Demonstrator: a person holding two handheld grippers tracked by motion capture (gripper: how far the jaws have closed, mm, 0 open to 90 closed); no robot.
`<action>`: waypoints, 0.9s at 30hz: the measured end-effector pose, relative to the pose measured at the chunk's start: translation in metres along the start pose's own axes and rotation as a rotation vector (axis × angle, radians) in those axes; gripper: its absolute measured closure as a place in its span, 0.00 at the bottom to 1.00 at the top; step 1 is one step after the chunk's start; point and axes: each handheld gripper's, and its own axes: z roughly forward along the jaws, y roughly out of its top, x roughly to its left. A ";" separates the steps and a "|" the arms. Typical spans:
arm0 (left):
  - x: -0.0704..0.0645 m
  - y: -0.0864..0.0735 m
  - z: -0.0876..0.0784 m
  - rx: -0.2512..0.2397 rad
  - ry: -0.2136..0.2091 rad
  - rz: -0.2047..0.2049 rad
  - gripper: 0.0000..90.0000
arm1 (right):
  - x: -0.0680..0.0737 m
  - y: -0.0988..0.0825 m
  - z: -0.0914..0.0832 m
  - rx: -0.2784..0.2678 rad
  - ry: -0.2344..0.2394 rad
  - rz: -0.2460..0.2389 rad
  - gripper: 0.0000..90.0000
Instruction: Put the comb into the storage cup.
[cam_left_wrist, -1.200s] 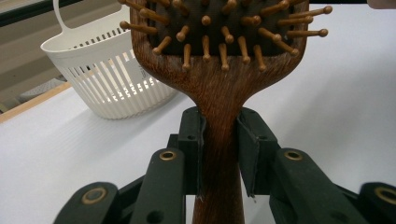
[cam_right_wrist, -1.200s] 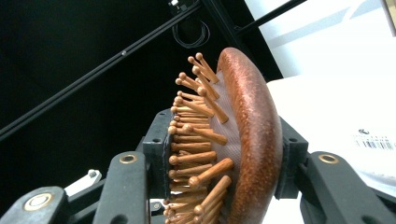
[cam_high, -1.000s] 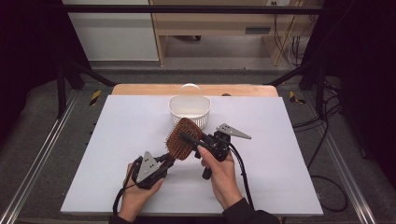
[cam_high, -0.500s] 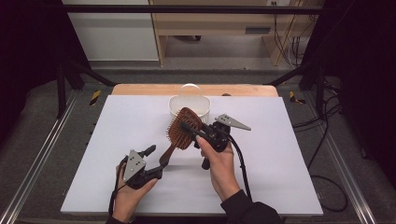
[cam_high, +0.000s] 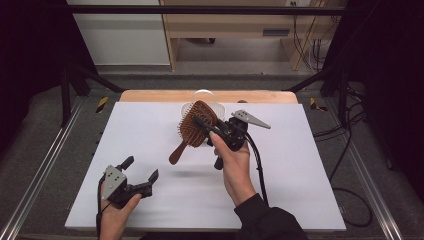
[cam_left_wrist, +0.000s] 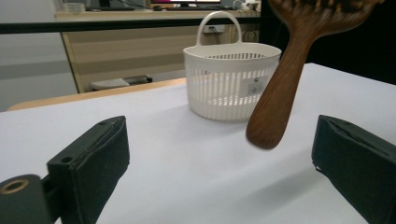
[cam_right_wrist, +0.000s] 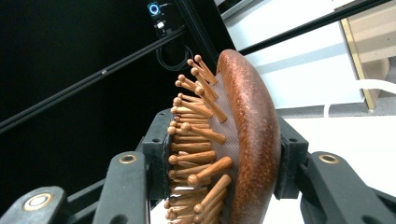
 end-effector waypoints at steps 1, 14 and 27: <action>0.004 -0.001 -0.002 -0.004 0.006 -0.016 0.04 | 0.001 0.002 0.001 -0.001 -0.002 -0.001 0.57; 0.018 -0.007 -0.002 -0.002 0.057 -0.046 0.04 | 0.001 0.034 0.018 -0.075 -0.034 0.020 0.57; 0.022 -0.009 -0.001 -0.001 0.063 -0.052 0.04 | -0.010 0.070 0.037 -0.143 -0.100 0.024 0.57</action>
